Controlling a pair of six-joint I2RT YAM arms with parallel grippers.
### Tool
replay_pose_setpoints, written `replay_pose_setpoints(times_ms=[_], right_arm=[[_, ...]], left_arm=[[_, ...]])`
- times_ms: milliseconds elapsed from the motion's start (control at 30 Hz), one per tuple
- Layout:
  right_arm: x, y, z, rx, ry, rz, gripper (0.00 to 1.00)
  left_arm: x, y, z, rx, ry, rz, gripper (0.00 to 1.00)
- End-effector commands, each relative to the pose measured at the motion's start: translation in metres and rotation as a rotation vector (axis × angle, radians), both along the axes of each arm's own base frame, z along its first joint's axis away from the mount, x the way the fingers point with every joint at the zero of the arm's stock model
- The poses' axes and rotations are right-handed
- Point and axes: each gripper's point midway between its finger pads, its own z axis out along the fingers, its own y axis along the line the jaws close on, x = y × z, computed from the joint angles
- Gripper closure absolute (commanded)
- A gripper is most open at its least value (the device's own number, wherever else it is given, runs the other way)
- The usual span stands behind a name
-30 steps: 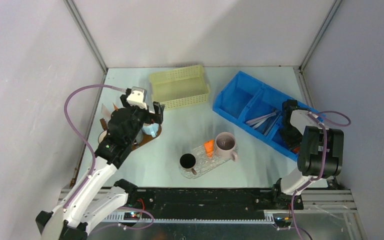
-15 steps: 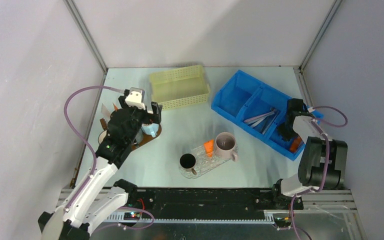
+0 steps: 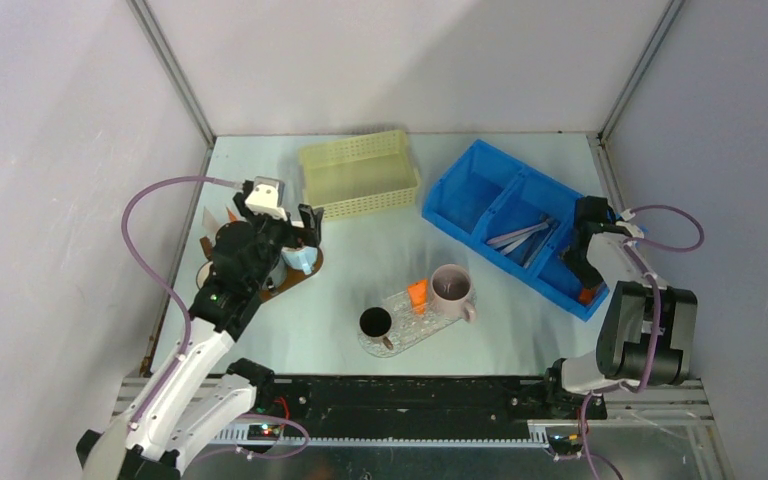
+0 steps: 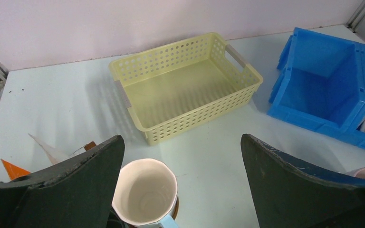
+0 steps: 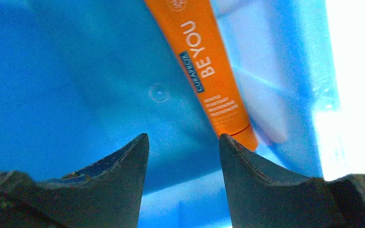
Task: Prepare toiletry sets of a toothbrush and toothpaste on the tray
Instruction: Pick up the toothpaste from the storage box.
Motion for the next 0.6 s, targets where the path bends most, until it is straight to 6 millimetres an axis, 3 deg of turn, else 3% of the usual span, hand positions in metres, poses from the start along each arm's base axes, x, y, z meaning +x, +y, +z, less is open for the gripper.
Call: replay_pose_setpoints(times_ms=[0,233,567], right_arm=[[-0.006,-0.023,0.007,-0.154,0.076,-0.060,0.38],[-0.006,-0.031,-0.001,-0.196,0.156,-0.089,0.29],[0.002,-0.009,-0.040,0.083,0.140,-0.051,0.28]], left_arm=[[-0.002,-0.002,0.011,-0.033,-0.046,-0.013,0.01],[-0.003,-0.003,0.012,-0.040,-0.051,-0.025,0.01],[-0.006,-0.003,0.013,-0.047,-0.060,-0.027,0.01]])
